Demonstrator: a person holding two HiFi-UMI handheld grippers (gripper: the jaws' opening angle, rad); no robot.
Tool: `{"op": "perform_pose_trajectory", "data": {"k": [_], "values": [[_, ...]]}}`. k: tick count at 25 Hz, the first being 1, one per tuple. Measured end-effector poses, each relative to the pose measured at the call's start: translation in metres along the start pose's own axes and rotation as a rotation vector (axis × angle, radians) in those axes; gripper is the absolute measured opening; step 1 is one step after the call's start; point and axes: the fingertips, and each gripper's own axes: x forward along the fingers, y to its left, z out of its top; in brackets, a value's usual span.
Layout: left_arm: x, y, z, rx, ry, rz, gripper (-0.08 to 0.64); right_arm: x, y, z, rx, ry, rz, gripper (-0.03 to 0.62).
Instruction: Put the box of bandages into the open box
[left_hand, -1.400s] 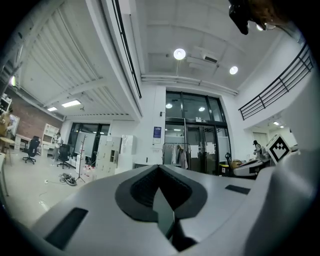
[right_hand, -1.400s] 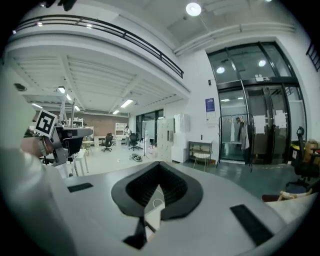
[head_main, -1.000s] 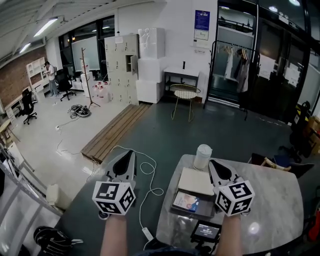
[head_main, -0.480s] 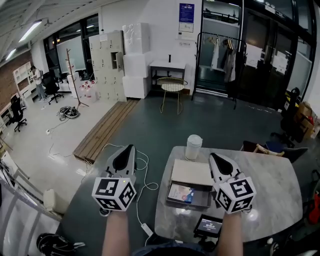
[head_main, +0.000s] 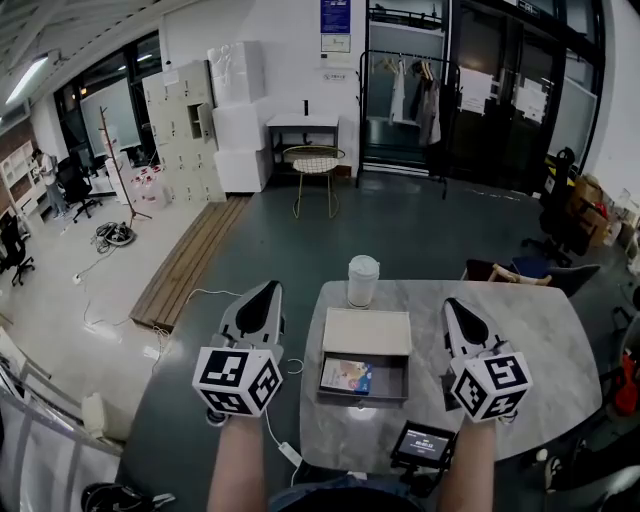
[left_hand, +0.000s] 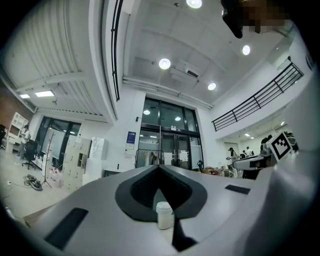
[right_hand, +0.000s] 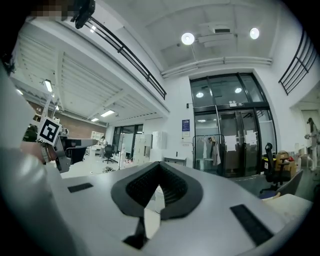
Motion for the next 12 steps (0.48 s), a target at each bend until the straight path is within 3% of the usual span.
{"op": "perform_pose_trajectory", "data": {"k": [12], "values": [[0.011,-0.023,-0.006,0.009,0.025,-0.034,0.011,-0.02,-0.019,-0.008,0.01,0.007,-0.027,0.025]]}}
